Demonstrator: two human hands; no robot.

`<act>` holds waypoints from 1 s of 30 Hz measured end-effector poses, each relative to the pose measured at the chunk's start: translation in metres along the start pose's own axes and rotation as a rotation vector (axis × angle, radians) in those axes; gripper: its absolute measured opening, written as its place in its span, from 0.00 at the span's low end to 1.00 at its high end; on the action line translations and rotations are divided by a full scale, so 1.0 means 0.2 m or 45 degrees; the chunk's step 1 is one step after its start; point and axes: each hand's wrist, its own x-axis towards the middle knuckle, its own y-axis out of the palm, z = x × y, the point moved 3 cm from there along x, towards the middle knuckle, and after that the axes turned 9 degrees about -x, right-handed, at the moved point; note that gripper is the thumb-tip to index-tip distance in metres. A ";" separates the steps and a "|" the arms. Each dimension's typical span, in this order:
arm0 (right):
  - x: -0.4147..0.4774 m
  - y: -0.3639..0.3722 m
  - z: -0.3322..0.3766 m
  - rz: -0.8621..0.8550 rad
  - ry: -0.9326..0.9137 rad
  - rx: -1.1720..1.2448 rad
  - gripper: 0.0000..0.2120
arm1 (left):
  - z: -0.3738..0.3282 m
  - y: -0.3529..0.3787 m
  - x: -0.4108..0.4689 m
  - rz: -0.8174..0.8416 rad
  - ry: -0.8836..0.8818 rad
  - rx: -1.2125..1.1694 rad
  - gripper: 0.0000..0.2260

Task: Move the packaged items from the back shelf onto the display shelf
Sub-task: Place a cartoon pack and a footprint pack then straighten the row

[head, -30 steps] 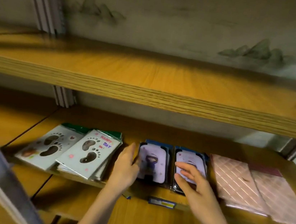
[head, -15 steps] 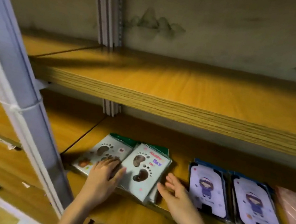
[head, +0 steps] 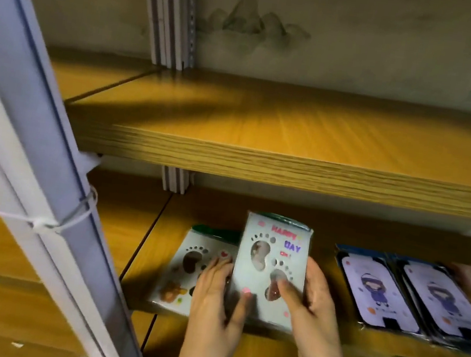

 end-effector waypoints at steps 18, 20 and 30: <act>-0.12 0.51 0.07 0.290 0.074 -0.370 0.33 | 0.26 -0.41 0.11 0.163 -0.370 0.084 0.28; -0.11 0.52 0.07 0.274 0.048 -0.424 0.33 | 0.26 -0.40 0.11 0.151 -0.370 0.041 0.28; -0.01 0.56 0.09 0.286 -0.134 -0.687 0.30 | 0.28 -0.39 0.17 0.126 -0.402 0.031 0.26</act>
